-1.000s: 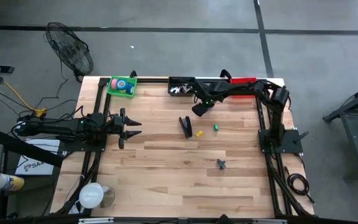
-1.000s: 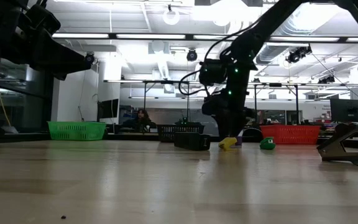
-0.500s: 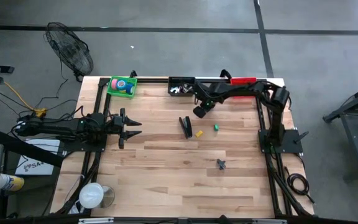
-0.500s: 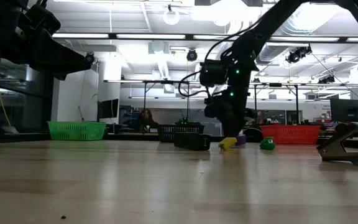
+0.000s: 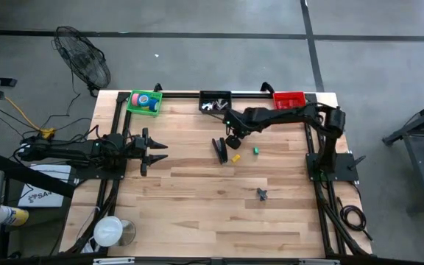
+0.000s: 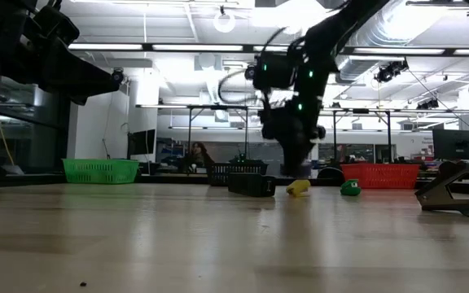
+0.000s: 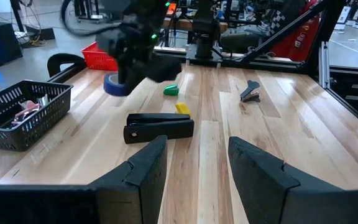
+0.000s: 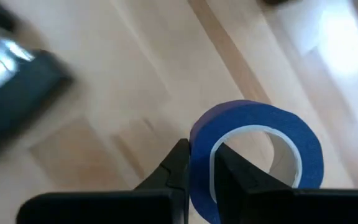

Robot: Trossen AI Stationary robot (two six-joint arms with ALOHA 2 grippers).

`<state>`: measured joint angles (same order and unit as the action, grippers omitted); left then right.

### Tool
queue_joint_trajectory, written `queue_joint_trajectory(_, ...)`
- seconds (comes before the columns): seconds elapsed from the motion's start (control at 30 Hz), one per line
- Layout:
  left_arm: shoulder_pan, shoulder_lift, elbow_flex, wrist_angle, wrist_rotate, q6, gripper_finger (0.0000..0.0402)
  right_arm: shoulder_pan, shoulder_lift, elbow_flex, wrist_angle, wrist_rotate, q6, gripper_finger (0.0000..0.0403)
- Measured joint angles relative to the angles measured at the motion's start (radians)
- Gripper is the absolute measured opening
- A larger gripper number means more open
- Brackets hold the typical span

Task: Pick and place Stapler, Stapler remover, tape
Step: Put the purple tape in the green bin

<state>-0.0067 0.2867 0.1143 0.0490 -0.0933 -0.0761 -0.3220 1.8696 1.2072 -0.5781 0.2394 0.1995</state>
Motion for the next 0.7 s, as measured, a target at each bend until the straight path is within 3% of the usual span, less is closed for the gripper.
queue_joint_trajectory(0.33,0.000,0.000,0.000,0.003,0.000,0.000,0.0168,0.150,-0.166,0.000,0.180,-0.019,-0.079,0.0031)
queue_joint_trajectory(0.7,0.000,0.000,0.000,0.049,0.028,-0.011,0.0168,0.294,-0.189,0.001,0.594,-0.304,-0.297,0.0031)
